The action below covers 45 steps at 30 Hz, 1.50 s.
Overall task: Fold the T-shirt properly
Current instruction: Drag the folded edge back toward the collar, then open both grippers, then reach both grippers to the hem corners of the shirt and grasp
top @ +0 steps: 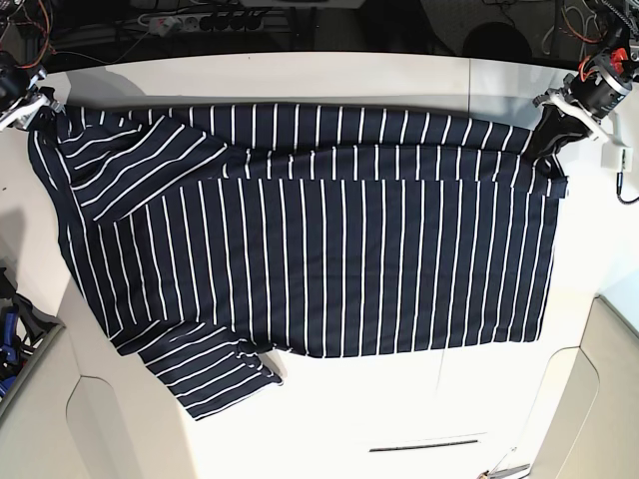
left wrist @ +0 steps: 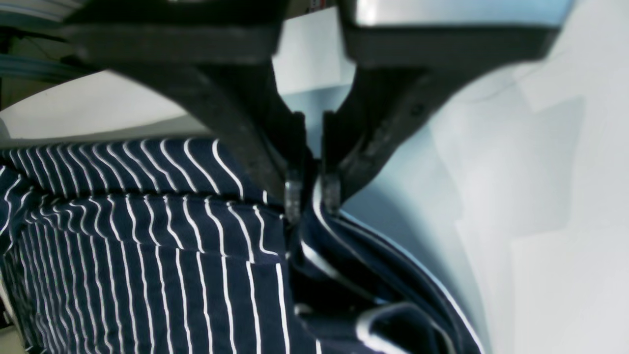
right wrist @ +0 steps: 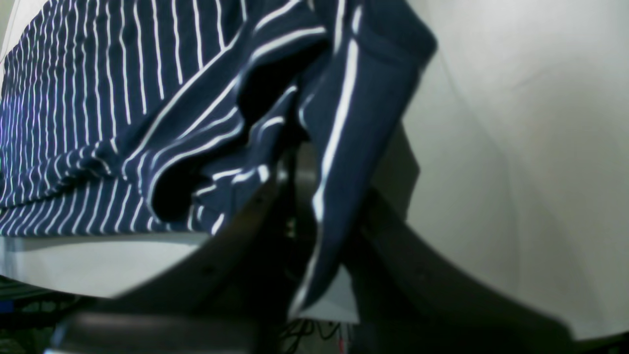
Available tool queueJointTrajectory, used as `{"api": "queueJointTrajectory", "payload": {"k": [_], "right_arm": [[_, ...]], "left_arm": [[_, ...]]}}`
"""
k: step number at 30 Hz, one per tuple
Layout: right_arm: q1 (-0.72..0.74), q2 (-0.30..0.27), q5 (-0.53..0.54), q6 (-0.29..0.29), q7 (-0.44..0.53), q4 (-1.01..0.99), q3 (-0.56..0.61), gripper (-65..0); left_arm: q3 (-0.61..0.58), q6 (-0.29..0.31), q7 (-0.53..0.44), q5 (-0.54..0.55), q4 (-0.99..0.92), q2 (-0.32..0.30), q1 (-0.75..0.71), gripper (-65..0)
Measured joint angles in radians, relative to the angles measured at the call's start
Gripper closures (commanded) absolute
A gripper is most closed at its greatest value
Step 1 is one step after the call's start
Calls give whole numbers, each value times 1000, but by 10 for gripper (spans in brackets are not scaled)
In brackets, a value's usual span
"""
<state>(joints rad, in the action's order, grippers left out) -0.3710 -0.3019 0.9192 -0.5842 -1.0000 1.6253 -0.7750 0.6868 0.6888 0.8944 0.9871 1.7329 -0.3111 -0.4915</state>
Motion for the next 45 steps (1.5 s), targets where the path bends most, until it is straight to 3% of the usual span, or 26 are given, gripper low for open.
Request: {"api": "queueJointTrajectory", "payload": {"k": [3, 8, 12, 14, 16, 20, 26, 35, 45], "right_arm": [[2, 0, -35, 0, 8, 0, 0, 0], [2, 0, -63, 0, 28, 0, 0, 0], [2, 0, -63, 2, 30, 0, 0, -196], [2, 0, -61, 7, 31, 0, 0, -244], [2, 0, -34, 7, 31, 0, -5, -251], [12, 0, -34, 7, 42, 0, -33, -251], [36, -28, -41, 8, 53, 0, -96, -251], [139, -64, -108, 7, 126, 0, -98, -251], [309, -63, -187, 9, 194, -98, -26, -253]], "left_arm": [[0, 0, 0, 6, 1, 0, -31, -6], [0, 0, 5, 6, 1, 3, -68, -69], [2, 0, 0, 4, 1, 42, -68, -197], [1, 0, 2, 4, 1, 49, -69, -273], [2, 0, 2, 5, 1, 47, -68, -305], [48, 0, 13, 10, 1, 48, -68, -305], [222, 0, 8, 108, 1, 47, -64, -305], [251, 0, 11, 114, 1, 38, -61, -305], [251, 0, 12, 118, 1, -80, 78, -305]]}}
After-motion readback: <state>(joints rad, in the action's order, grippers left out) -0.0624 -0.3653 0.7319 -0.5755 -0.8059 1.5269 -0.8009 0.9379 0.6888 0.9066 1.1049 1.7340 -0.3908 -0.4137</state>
